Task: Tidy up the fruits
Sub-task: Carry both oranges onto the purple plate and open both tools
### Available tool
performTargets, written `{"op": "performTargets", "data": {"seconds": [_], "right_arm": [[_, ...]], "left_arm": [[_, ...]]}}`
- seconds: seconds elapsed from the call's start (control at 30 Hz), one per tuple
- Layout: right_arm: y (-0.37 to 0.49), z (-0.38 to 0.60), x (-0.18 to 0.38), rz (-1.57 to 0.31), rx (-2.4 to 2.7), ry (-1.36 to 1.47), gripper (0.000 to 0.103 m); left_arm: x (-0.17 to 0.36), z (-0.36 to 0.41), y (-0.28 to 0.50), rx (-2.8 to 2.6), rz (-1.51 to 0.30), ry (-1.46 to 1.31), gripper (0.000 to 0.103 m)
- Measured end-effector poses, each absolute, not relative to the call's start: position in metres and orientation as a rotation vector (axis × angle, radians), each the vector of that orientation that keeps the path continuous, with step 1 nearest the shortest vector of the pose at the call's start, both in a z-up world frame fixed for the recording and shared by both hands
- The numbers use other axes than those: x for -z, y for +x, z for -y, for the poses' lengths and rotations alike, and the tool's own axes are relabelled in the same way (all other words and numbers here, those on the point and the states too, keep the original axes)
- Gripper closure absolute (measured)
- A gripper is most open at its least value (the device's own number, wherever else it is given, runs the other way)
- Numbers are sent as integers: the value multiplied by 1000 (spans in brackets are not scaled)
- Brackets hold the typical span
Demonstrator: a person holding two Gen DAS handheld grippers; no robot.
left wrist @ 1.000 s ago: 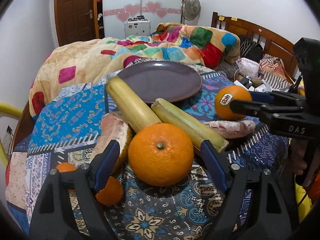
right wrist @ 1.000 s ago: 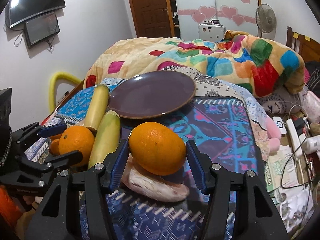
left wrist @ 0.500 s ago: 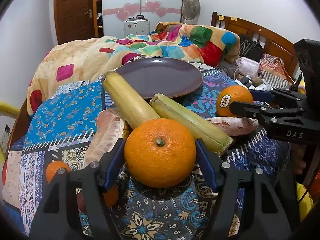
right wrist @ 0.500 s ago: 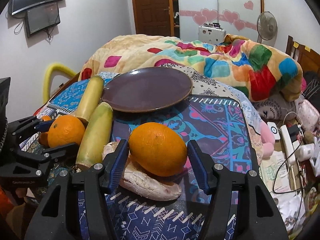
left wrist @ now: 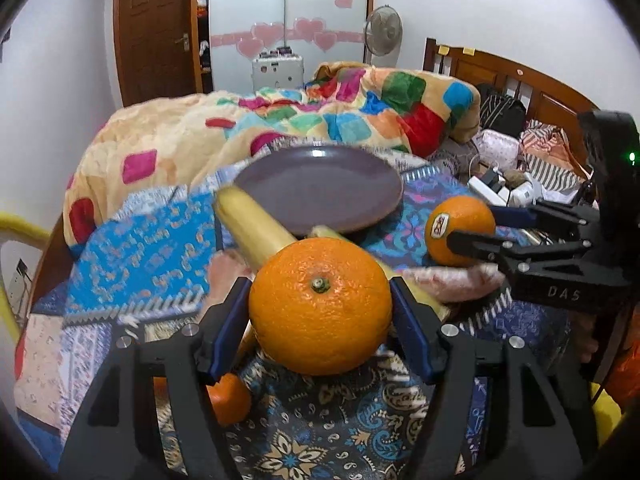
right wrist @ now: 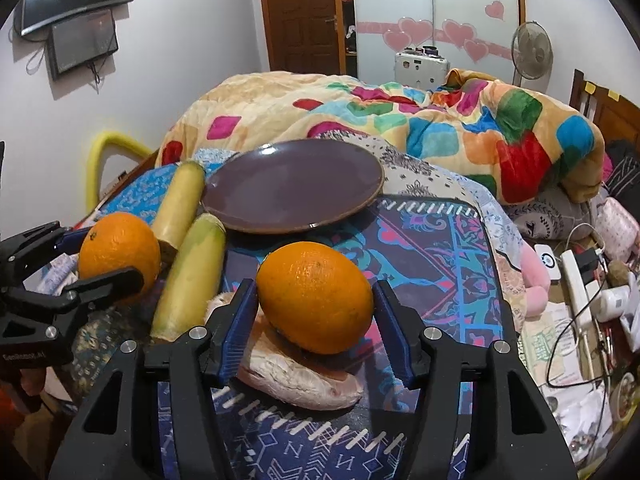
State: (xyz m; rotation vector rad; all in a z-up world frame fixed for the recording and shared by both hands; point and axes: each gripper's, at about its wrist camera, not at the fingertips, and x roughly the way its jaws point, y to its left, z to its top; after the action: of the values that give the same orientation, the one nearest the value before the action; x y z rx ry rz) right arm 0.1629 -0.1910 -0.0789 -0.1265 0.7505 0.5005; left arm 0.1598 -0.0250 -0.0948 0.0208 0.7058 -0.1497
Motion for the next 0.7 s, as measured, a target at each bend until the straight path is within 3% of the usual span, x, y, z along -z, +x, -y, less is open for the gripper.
{"op": "performTargets", "data": {"seconds": [0.7], "right_arm": [[190,179,12,-543,-465,-95,48]], "left_arm": [[39,7,215,73,-598,30,35]]}}
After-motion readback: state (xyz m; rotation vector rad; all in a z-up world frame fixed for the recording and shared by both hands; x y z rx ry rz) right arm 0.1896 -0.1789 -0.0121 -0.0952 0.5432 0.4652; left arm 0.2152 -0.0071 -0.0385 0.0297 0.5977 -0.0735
